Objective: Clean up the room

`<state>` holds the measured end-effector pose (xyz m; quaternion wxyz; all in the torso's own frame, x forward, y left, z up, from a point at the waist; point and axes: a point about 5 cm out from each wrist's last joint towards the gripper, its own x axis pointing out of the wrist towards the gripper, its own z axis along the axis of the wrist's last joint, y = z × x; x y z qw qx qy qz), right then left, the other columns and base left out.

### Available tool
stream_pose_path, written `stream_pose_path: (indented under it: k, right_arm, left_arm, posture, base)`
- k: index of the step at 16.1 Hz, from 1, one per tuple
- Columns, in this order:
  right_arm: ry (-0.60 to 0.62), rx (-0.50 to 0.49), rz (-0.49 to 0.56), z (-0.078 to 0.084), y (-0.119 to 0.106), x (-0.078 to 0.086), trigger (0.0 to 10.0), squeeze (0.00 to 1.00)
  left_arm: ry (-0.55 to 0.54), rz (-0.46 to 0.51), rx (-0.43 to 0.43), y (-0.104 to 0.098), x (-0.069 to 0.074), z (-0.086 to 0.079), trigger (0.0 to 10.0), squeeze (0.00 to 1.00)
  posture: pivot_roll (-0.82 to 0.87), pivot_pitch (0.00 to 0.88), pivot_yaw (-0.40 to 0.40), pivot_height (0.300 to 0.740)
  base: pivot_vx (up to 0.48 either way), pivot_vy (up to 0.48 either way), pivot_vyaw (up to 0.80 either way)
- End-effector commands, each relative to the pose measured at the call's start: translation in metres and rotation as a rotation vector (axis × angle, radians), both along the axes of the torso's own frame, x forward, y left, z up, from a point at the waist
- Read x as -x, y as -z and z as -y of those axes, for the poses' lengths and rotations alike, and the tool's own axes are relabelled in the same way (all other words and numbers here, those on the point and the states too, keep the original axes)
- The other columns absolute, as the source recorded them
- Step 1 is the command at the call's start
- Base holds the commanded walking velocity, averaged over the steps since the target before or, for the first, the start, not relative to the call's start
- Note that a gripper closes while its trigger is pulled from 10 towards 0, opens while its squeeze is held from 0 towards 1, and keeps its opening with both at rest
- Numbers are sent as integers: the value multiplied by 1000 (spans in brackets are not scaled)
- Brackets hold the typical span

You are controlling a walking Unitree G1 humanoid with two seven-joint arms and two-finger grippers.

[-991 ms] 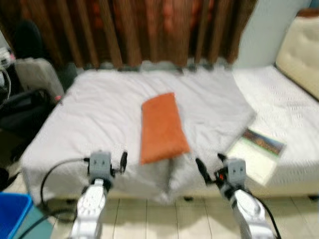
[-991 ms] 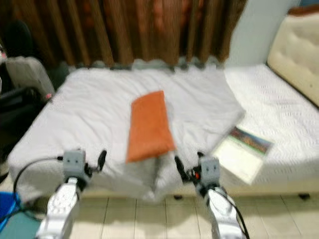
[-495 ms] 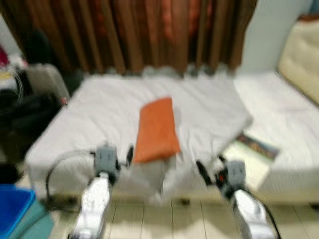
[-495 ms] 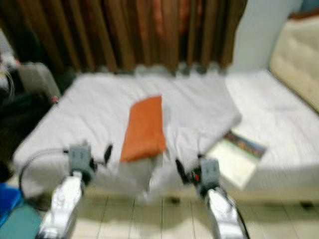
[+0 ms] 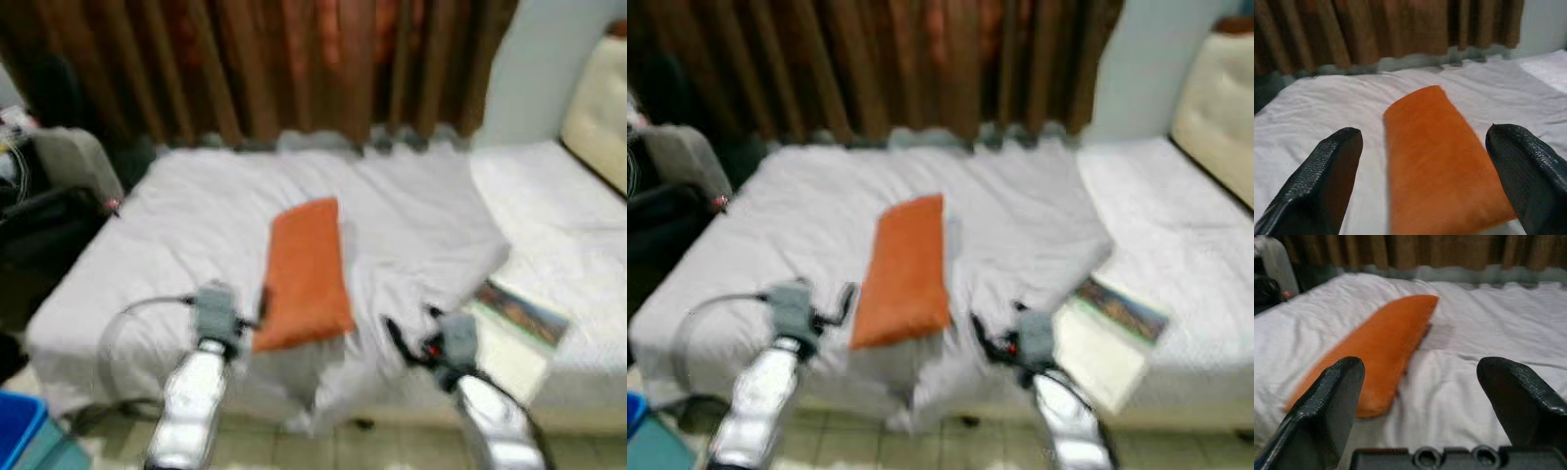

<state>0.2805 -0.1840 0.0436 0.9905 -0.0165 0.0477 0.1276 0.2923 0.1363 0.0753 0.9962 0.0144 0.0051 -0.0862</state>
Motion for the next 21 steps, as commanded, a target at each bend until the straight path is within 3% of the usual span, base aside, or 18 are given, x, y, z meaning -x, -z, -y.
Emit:
stream_pose_path:
  k: [1, 9, 12, 15, 18, 21]
  right_arm:
    - [-28, -20, 10, -11, -2, -3, 10000, 0]
    - [-36, -18, 3, -12, -1, -3, 10000, 0]
    - [-45, -19, 6, -15, -2, -5, 10000, 0]
    - [-51, -22, 5, -15, -2, -5, 10000, 0]
    - [-57, -22, 6, -17, -2, -5, 10000, 0]
    - [-58, -23, 5, -17, -2, -4, 10000, 0]
  left_arm:
    - [-26, -2, -33, -1, -1, -14, 10000, 0]
    - [-13, -8, -39, -3, -5, -17, 10000, 0]
    - [-7, -6, -44, -4, -6, -18, 10000, 0]
    - [-11, -17, -58, -4, -9, -17, 10000, 0]
    - [-3, -13, -84, -5, -11, -14, 10000, 0]
    - [-5, -19, -60, -3, -9, -12, 10000, 0]
  posture:
    - [-7, 0, 41, 740]
    - [-6, 0, 43, 740]
    - [-3, 0, 44, 740]
    - [-3, 0, 44, 740]
    - [-5, 0, 42, 740]
    - [-7, 0, 43, 740]
  base:
    - [442, 0, 0]
    - [386, 230, 0]
    - [329, 350, -688]
    - [320, 356, 0]
    - [0, 0, 0]
    - [467, 0, 0]
